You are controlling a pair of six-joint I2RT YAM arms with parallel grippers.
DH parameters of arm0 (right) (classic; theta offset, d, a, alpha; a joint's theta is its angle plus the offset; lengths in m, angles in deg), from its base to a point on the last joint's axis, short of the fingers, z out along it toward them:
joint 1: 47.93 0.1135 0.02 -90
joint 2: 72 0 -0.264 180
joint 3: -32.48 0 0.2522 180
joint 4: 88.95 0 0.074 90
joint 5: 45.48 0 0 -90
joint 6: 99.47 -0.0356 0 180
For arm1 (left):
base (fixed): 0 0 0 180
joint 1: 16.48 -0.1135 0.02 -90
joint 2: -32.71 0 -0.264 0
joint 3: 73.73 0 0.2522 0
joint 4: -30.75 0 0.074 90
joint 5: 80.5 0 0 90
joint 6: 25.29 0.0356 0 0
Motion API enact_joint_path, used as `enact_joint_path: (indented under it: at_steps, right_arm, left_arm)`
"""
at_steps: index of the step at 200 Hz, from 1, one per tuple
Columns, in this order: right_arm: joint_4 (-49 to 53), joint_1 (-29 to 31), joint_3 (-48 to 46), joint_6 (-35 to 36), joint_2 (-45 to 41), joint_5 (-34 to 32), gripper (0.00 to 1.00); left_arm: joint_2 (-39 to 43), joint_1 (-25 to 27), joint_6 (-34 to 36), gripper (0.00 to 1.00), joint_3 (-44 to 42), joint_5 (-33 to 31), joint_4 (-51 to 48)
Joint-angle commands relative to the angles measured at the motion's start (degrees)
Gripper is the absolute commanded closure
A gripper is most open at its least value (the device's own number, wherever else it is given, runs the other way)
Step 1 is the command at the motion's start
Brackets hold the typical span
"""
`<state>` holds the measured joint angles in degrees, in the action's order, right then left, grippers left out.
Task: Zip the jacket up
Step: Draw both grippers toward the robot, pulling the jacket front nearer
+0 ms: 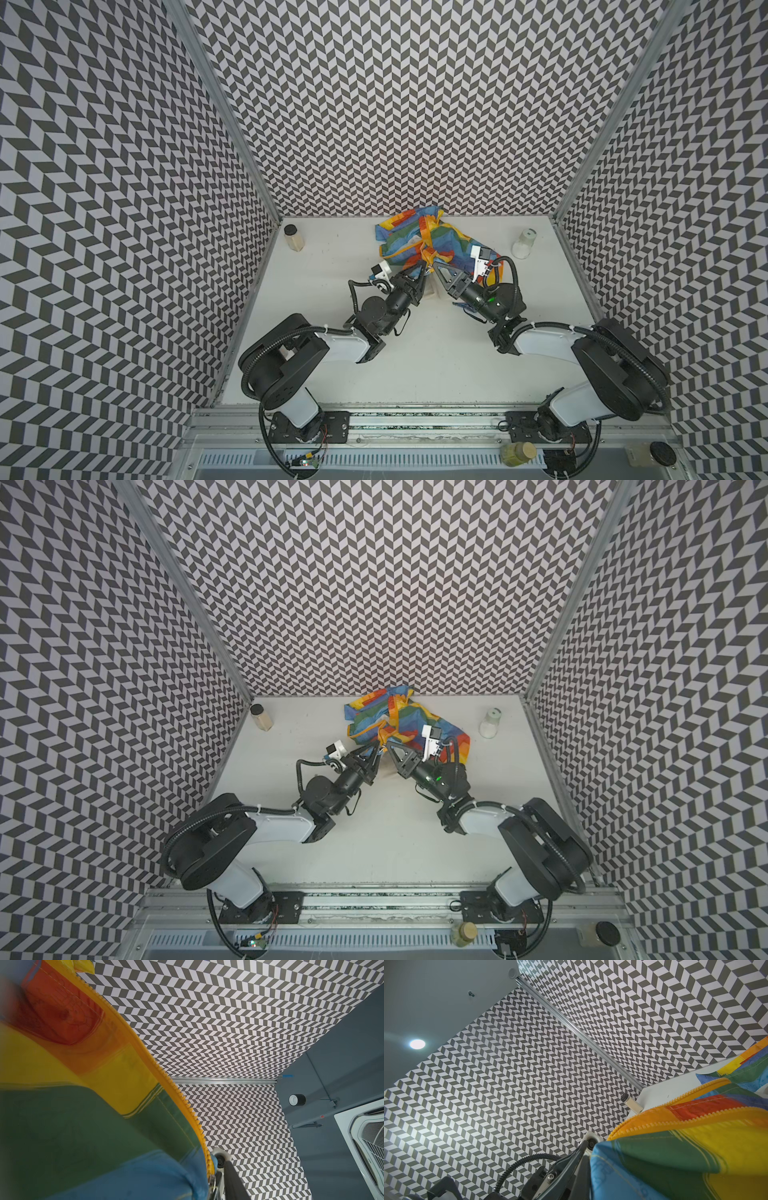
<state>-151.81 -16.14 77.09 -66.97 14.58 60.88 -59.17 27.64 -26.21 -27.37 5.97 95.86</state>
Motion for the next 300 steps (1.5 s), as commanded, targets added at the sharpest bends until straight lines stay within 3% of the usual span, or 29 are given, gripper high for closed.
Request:
enact_joint_path:
  at_steps: [1, 125, 131, 145, 158, 176, 196, 217, 231, 255, 274, 300]
  right_arm:
    - [-4.29, 0.47, -0.32, -0.43, -2.16, 0.79, 1.0]
    - [-4.24, 0.47, -0.57, -1.46, -1.51, 1.41, 1.0]
    - [-4.28, 0.46, -0.68, -1.87, -1.3, 1.76, 0.94]
    - [-4.28, 0.49, -1.71, -2.74, -1.07, 2.48, 0.67]
    - [-4.24, 0.51, -3.64, -2.72, -1.79, 2.39, 0.49]
    - [-4.09, 0.39, -8.23, -1.58, -3.99, 1.68, 0.36]
    - [1.97, 0.33, -11.71, 0.16, -9.03, 3.92, 0.34]
    - [23.24, 0.23, -10.38, 4.62, -18.01, 7.92, 0.35]
    - [41.36, 0.2, -7.77, 10.74, -25.17, 9.21, 0.35]
    - [68.75, 0.32, -2.06, 22.21, -35.69, 5.57, 0.35]
    - [77.17, 0.29, -1.51, 26.76, -40.83, -0.08, 0.35]
    - [79.1, 0.39, -2.42, 26.77, -40.69, -0.97, 0.47]
  left_arm:
    - [1.18, -0.43, 0.35, 0.76, -0.49, -0.7, 2.26]
    - [1.7, -1.55, 0.16, 1.0, -1.22, 0.95, 2.3]
    - [1.82, -1.87, 0.36, 1.0, -1.22, 1.65, 2.33]
    - [2.03, -2.7, 0.73, 1.0, -1.34, 3.39, 2.33]
    - [2.22, -3.82, 0.83, 1.0, -1.94, 5.73, 2.26]
    - [2.38, -6.04, 0.72, 1.0, -3.43, 9.74, 1.72]
    - [2.64, -8.74, 1.75, 1.0, -4.12, 16.94, -2.39]
    - [4.42, -10.74, 7.66, 1.0, -1.62, 28.38, -14.41]
    - [7.51, -11.01, 15.98, 1.0, 1.48, 34.61, -30.0]
    - [15.71, -10.41, 35.2, 1.0, 7.17, 33.9, -63.07]
    - [19.6, -9.67, 47.64, 1.0, 12.27, 30.14, -82.61]
    - [20.76, -9.28, 55.4, 1.0, 12.43, 30.18, -91.65]
